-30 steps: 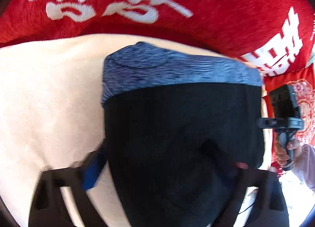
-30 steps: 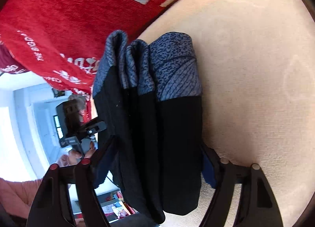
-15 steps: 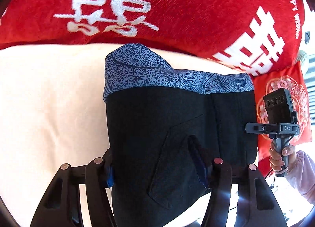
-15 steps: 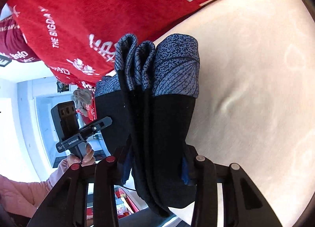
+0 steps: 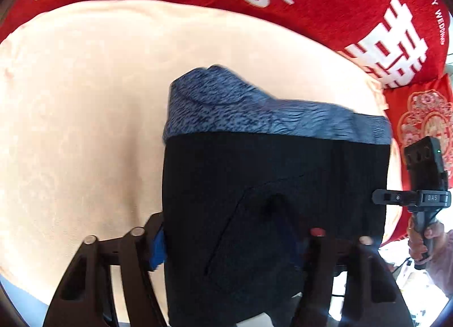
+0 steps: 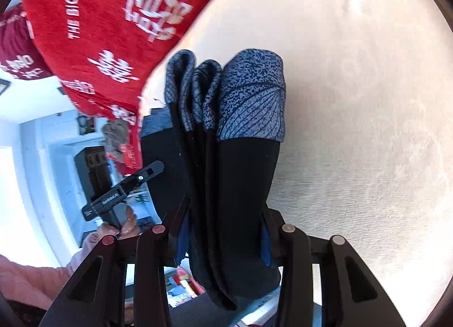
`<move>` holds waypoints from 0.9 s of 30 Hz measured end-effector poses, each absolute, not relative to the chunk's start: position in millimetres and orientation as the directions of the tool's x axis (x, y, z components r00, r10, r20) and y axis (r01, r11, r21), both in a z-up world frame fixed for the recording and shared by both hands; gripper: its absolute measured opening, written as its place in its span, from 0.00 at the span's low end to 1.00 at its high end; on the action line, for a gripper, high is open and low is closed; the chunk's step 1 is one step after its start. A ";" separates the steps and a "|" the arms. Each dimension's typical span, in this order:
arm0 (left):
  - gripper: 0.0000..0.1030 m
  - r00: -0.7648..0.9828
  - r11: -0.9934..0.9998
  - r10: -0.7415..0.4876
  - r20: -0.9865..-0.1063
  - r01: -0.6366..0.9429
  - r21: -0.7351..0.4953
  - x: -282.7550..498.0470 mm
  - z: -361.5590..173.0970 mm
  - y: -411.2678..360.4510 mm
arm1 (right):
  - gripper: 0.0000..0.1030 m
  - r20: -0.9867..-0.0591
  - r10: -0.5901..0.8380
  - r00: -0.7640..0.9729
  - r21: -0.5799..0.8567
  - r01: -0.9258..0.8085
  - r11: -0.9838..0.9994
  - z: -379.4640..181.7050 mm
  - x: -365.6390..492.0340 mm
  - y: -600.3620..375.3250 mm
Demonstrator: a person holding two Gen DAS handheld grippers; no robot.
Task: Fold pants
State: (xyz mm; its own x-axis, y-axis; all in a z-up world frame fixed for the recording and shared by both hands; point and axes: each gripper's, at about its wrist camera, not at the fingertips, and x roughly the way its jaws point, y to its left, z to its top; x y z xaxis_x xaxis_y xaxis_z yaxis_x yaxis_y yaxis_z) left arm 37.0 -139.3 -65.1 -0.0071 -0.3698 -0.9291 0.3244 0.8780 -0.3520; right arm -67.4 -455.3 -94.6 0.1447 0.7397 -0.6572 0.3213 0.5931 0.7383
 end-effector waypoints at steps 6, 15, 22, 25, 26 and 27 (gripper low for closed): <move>1.00 0.048 0.906 -0.300 -0.953 0.328 -0.269 31.3 -72.8 -138.0 | 0.68 -0.747 0.650 0.139 0.653 0.339 0.677 -98.1 -72.3 -454.7; 1.00 0.168 0.907 -0.216 -0.962 0.398 -0.134 0.6 -29.2 -147.7 | 0.80 -0.890 0.433 0.144 0.453 0.403 0.796 -59.2 -99.9 -448.5; 1.00 0.202 0.899 -0.198 -0.959 0.427 -0.096 -29.8 24.4 -155.5 | 0.90 -0.968 0.188 0.167 0.241 0.399 0.885 0.8 -120.3 -419.0; 1.00 0.190 0.895 -0.200 -0.961 0.435 -0.100 -42.6 41.9 -156.2 | 0.91 -0.969 0.145 0.198 0.219 0.431 0.876 25.5 -125.8 -405.9; 1.00 0.181 0.895 -0.188 -0.965 0.435 -0.093 -47.4 47.0 -156.9 | 0.94 -0.967 0.142 0.211 0.222 0.433 0.874 32.8 -127.5 -401.8; 1.00 0.177 0.896 -0.174 -0.969 0.436 -0.081 -50.5 51.0 -157.2 | 1.00 -0.966 0.137 0.219 0.221 0.427 0.877 40.8 -129.7 -396.2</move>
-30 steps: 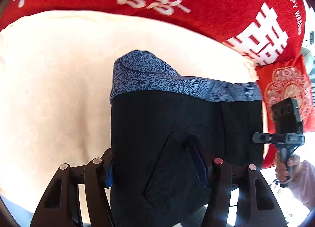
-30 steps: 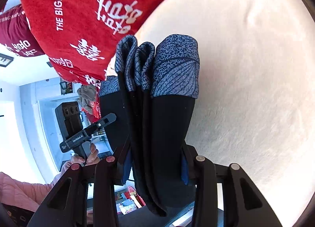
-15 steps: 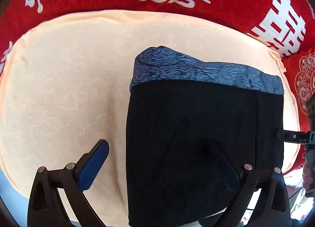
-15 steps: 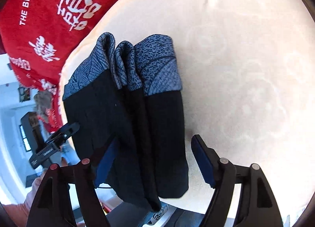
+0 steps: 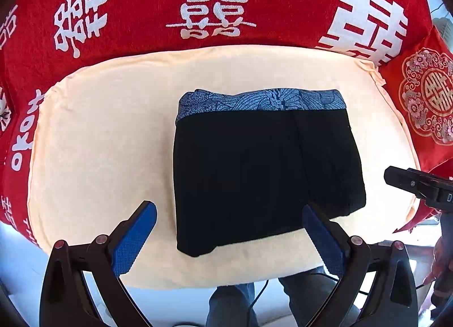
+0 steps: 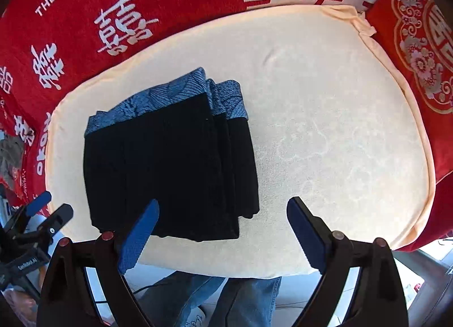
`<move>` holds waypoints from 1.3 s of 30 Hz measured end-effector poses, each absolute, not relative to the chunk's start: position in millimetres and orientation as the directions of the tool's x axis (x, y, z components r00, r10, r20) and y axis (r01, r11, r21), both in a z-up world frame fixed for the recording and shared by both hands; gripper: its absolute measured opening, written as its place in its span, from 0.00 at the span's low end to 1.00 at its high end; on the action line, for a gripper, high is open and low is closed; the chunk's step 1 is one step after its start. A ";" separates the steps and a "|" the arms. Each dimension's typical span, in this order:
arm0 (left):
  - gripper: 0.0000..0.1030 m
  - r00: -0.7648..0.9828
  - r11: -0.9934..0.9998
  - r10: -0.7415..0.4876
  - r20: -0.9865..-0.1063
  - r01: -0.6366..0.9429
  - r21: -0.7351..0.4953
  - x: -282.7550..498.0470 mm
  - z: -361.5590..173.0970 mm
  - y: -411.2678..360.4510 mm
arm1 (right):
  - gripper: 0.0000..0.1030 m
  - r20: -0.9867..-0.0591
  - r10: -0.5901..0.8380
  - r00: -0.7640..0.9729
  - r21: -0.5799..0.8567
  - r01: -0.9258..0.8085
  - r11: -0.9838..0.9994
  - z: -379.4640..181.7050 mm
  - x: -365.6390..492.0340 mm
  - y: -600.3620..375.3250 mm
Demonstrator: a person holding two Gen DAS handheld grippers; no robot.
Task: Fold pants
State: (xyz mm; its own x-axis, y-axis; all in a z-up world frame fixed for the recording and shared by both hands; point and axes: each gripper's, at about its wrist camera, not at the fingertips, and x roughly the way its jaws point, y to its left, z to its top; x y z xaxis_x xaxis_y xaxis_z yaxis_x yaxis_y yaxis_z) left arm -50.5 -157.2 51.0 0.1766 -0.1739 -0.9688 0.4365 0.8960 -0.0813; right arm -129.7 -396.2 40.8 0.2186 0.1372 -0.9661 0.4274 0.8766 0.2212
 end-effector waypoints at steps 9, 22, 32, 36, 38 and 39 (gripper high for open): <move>1.00 0.165 0.907 -0.074 -0.984 0.420 0.003 -69.4 84.9 -144.3 | 1.00 -0.983 0.072 0.168 0.132 0.387 0.913 85.7 -138.1 -345.8; 1.00 0.195 0.884 -0.011 -0.981 0.460 0.082 -80.6 112.0 -133.4 | 1.00 -0.991 0.009 0.135 0.055 0.346 0.937 116.8 -140.8 -316.5; 1.00 0.187 0.874 -0.008 -0.982 0.479 0.084 -91.6 119.0 -139.1 | 1.00 -0.993 -0.008 0.122 0.030 0.309 0.951 126.3 -136.5 -305.4; 1.00 0.193 0.879 -0.004 -0.981 0.468 0.088 -89.0 122.6 -137.4 | 1.00 -0.993 -0.008 0.116 0.029 0.316 0.948 127.0 -135.4 -306.6; 1.00 0.195 0.885 -0.005 -0.981 0.457 0.086 -87.6 124.2 -136.6 | 1.00 -0.994 -0.013 0.113 0.023 0.316 0.948 127.2 -134.8 -306.7; 1.00 0.195 0.887 -0.006 -0.981 0.454 0.085 -87.5 124.6 -136.3 | 1.00 -0.994 -0.017 0.111 0.019 0.315 0.949 127.3 -134.3 -307.2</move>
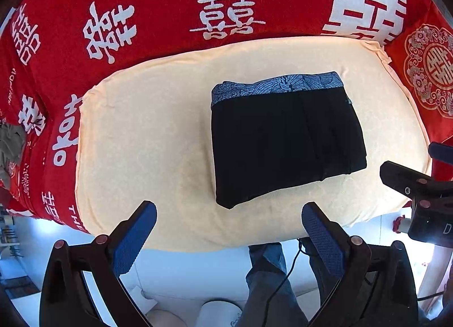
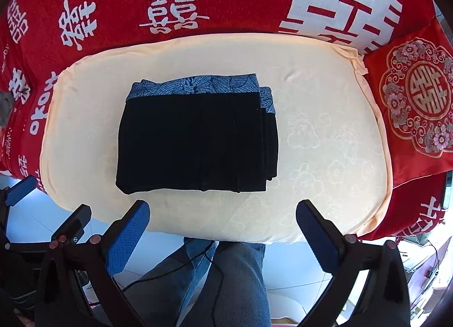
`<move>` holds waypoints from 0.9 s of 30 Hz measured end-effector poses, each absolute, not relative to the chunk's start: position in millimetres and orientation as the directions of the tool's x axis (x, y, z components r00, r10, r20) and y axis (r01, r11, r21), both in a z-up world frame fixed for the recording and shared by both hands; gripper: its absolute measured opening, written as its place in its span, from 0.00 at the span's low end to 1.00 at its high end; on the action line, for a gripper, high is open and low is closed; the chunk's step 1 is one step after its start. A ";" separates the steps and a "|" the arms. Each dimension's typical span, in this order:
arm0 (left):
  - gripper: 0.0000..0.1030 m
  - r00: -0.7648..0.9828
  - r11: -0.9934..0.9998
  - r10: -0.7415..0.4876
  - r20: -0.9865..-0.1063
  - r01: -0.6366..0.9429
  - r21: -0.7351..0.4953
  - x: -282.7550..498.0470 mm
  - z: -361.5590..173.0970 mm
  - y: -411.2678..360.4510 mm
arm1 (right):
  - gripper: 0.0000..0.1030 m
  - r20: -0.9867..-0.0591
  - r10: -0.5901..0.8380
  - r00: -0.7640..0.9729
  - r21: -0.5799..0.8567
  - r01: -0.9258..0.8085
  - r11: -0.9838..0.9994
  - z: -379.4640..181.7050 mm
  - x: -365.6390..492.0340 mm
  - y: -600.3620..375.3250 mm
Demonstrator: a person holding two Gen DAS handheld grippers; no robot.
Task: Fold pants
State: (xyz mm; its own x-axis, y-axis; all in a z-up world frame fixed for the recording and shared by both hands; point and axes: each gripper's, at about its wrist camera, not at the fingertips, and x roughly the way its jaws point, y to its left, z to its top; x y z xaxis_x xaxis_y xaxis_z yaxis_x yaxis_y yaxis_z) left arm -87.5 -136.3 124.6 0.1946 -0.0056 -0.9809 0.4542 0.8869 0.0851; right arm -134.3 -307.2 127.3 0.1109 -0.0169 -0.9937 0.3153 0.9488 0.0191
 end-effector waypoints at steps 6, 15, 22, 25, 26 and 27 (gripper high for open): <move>1.00 0.194 0.888 -0.009 -0.981 0.452 0.082 -87.2 126.4 -135.9 | 1.00 -0.994 -0.023 0.104 0.011 0.312 0.950 127.0 -132.5 -306.8; 1.00 0.193 0.888 -0.012 -0.981 0.453 0.078 -87.8 127.3 -137.0 | 1.00 -0.994 -0.026 0.104 0.008 0.310 0.951 127.3 -133.0 -303.8; 1.00 0.185 0.888 -0.015 -0.983 0.455 0.072 -87.7 127.5 -138.9 | 1.00 -0.994 -0.026 0.102 0.007 0.311 0.950 127.6 -133.1 -304.1; 1.00 0.184 0.887 -0.017 -0.983 0.456 0.070 -88.6 127.8 -140.3 | 1.00 -0.994 -0.027 0.102 0.007 0.312 0.950 127.5 -133.6 -303.8; 1.00 0.184 0.888 -0.016 -0.983 0.455 0.071 -89.2 127.6 -140.5 | 1.00 -0.994 -0.026 0.102 0.007 0.312 0.950 127.5 -133.5 -303.9; 1.00 0.184 0.887 -0.017 -0.983 0.456 0.070 -89.5 127.6 -140.7 | 1.00 -0.994 -0.027 0.102 0.006 0.311 0.950 127.5 -133.4 -304.0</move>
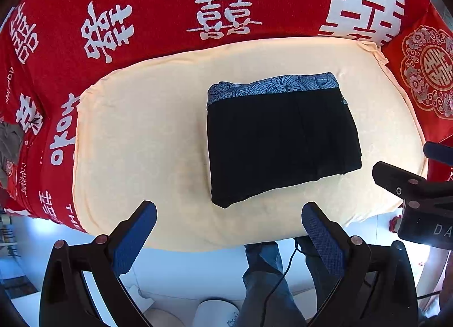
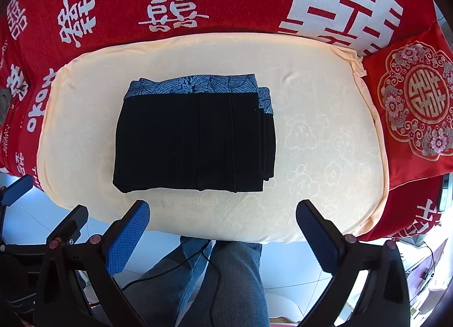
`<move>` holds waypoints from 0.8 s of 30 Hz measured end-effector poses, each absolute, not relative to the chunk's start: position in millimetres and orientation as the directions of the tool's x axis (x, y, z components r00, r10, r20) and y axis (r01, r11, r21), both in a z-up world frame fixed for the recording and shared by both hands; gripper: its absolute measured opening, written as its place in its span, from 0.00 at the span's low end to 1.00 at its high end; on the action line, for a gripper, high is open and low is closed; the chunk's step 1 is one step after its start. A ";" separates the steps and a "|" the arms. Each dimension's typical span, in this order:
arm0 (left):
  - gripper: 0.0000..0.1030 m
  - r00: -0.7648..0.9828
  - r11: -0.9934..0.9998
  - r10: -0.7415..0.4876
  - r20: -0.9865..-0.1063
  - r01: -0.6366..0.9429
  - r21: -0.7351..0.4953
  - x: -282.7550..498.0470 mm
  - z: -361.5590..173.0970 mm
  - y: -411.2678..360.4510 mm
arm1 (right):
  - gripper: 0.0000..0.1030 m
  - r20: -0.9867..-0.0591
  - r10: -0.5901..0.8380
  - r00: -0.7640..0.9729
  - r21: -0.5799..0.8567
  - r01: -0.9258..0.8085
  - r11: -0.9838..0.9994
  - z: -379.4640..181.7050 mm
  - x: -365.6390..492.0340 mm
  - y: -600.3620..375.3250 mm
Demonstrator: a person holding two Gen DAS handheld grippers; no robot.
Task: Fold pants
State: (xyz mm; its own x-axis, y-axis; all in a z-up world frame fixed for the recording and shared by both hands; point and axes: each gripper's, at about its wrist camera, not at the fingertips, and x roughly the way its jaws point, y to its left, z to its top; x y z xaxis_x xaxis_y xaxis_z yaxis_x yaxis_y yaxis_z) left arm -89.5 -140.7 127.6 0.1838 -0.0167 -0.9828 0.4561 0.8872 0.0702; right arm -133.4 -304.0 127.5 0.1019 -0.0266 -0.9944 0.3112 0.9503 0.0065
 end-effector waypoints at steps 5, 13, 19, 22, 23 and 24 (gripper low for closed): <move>1.00 0.179 0.886 -0.020 -0.984 0.460 0.065 -89.4 126.7 -140.3 | 1.00 -0.995 -0.027 0.100 0.006 0.311 0.950 127.2 -133.6 -303.8; 1.00 0.177 0.884 -0.026 -0.984 0.464 0.060 -90.2 126.5 -140.8 | 1.00 -0.995 -0.027 0.098 0.005 0.314 0.949 126.2 -134.2 -303.2; 1.00 0.170 0.884 -0.034 -0.985 0.465 0.049 -89.8 125.5 -140.4 | 1.00 -0.995 -0.026 0.092 0.004 0.312 0.950 123.1 -135.1 -305.4; 1.00 0.174 0.884 -0.047 -0.984 0.466 0.040 -90.0 126.8 -140.6 | 1.00 -0.996 -0.026 0.089 0.003 0.311 0.950 123.3 -133.6 -305.7; 1.00 0.175 0.883 -0.052 -0.983 0.468 0.037 -89.1 128.0 -140.5 | 1.00 -0.996 -0.026 0.089 0.003 0.311 0.950 123.4 -133.5 -305.7; 1.00 0.176 0.881 -0.055 -0.983 0.471 0.035 -89.2 128.7 -141.1 | 1.00 -0.996 -0.026 0.088 0.003 0.310 0.951 123.3 -133.3 -306.2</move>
